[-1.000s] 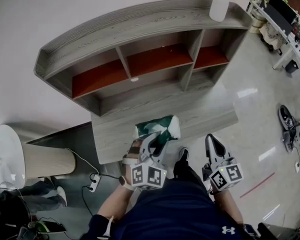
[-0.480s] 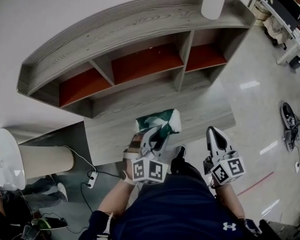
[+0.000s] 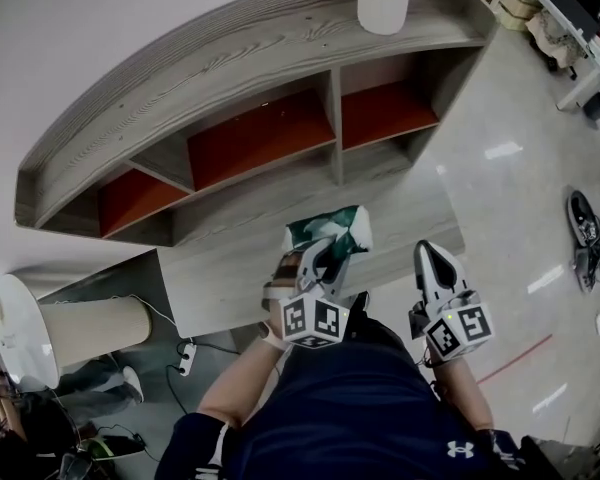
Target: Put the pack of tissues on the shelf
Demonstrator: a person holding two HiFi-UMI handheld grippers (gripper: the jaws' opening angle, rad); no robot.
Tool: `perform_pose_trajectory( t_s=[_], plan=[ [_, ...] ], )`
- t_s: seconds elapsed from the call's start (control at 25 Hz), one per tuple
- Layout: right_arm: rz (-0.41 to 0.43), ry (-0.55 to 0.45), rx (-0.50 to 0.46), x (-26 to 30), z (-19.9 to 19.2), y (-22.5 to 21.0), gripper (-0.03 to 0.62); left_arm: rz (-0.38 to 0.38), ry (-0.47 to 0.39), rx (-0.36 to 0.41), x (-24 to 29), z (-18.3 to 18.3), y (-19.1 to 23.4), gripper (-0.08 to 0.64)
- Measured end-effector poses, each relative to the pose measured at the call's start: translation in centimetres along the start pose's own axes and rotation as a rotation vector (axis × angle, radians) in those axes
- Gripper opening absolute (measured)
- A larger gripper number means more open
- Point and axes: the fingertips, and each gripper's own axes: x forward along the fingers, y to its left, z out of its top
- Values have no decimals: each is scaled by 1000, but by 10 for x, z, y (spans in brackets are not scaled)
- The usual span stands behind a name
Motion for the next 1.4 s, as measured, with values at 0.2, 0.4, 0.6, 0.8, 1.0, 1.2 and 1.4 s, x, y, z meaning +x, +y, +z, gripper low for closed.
perform_pose_trajectory(
  t_s=[0.2,0.4,0.6,0.8,1.0,1.2,1.4],
  plan=[
    [-26,-5,25,-2,3,-33,11,-27,13,1,45,14,-9,127],
    [-53,-1,37,-4,1,-59,11,-28,24,28,92,21,-12,127],
    [-118,16,59,-12,-10,-77,11,-24,49,132,139,11,-23,129],
    [-210,18,75,-25,-15,-93,11,-54,45,174,185,7,-30,129],
    [-278,30,101,-41,-25,-105,11,-47,56,191,220,11,-30,130],
    [-309,39,113,-46,-33,-111,11,-21,72,225,260,13,-27,130],
    [-328,46,118,-51,-37,-111,11,-1,149,191,299,-2,-19,132]
  ],
)
